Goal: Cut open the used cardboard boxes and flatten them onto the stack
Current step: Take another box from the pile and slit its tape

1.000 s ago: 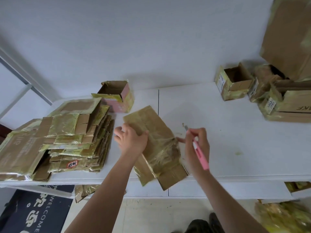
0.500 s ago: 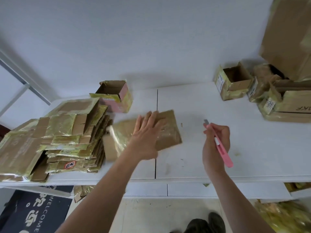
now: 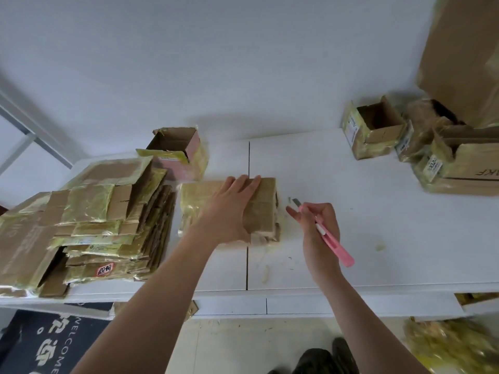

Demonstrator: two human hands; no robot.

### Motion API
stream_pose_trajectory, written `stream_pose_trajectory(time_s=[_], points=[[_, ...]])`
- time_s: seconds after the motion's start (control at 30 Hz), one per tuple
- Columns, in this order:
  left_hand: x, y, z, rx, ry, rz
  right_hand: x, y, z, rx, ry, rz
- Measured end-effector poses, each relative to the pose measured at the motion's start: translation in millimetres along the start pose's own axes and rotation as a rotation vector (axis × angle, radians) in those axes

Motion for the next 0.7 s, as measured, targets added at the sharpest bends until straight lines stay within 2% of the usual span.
stream_pose_trajectory(time_s=[0.13, 0.23, 0.33, 0.7], points=[[-1.9, -7.9, -1.8, 0.075, -0.02, -0.18, 1.5, 6.0, 1.9, 0.026, -0.006, -0.021], [-6.3, -23.1, -11.0, -0.021, -0.022, -0.252, -2.4, 1.0, 0.4, -0.008, -0.041, -0.003], [-6.5, -29.6, -16.6, -0.116, -0.016, -0.276, -2.2, -0.7, 6.8, -0.046, -0.035, 0.025], [-6.8, -31.0, -16.0, -0.166, 0.008, -0.281, -8.0, -7.5, 19.6, -0.026, 0.008, -0.031]])
Point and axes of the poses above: each hand's wrist, its own z-axis towards the middle knuckle, its own y-axis out of the back of the hand, x = y × z, the point moved 1 cm from there along z, towards the middle knuckle, and after that the axes turned 3 degrees about z, right-handed, at the moved point
